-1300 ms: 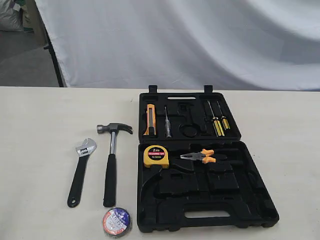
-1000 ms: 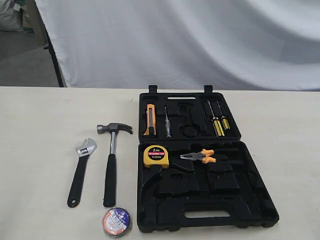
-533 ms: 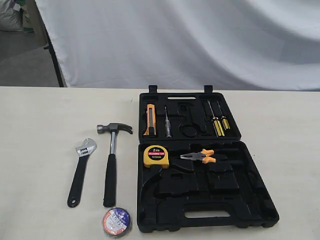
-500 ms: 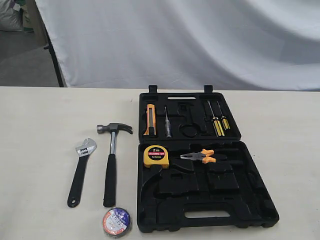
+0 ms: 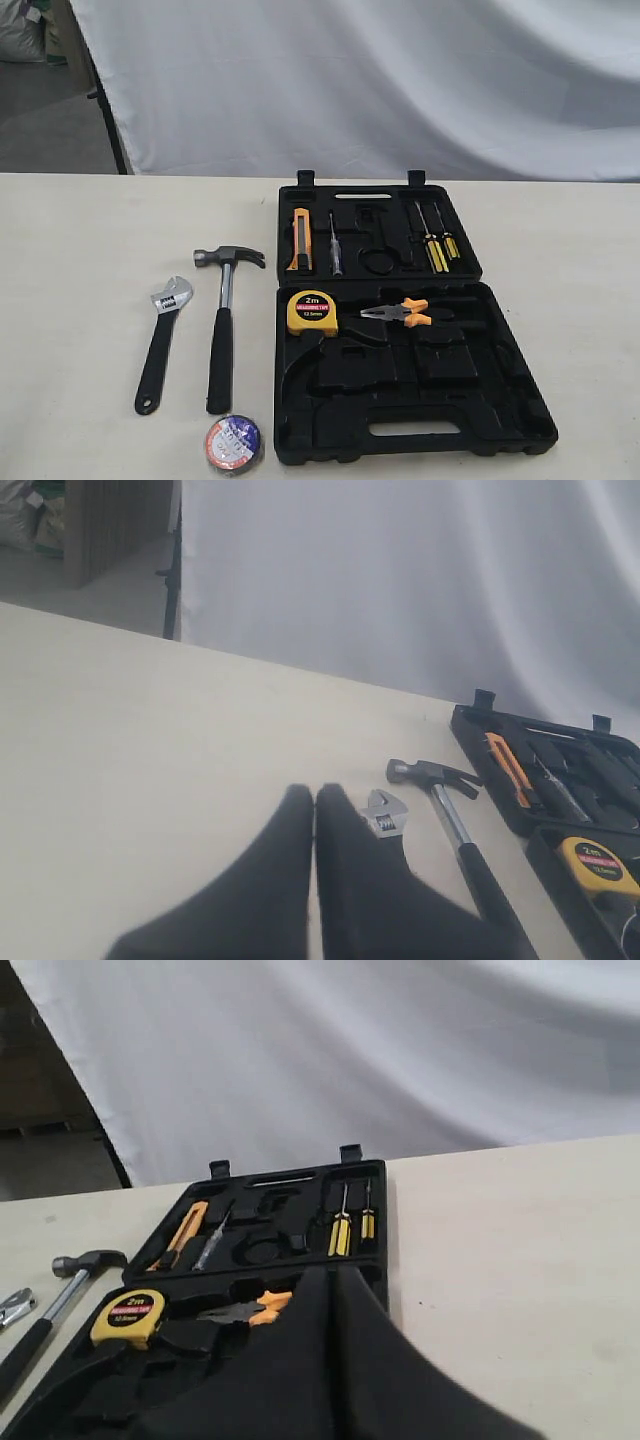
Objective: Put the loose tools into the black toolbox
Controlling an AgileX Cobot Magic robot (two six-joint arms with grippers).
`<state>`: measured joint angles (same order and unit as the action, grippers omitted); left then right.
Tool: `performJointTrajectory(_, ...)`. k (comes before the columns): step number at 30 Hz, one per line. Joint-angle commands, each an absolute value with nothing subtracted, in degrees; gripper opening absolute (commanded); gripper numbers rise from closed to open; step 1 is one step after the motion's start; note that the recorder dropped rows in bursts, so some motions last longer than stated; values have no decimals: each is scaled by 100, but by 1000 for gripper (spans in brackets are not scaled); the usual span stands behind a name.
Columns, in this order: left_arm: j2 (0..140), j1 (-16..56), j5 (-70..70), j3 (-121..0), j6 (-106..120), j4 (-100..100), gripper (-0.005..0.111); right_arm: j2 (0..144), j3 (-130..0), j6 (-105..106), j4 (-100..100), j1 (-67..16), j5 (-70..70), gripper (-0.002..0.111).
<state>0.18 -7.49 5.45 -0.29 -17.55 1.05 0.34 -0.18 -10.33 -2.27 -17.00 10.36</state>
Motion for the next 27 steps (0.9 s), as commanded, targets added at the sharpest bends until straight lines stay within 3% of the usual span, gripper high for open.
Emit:
performJointTrajectory(1, 0, -894, 503, -44, -1782, 130, 1, 0, 0, -1172, -592, -1676, 859, 0)
performJointTrajectory(10, 0, -894, 503, -44, -1782, 130, 1, 0, 0, -1215, -593, -1676, -91, 0)
performJointTrajectory(17, 0, -894, 503, -44, -1782, 130, 1, 101, 0, -809, -593, -1676, 347, 0)
performJointTrajectory(27, 0, -894, 503, -44, -1782, 130, 1, 1966, -167, -809, -593, -1676, 200, 0)
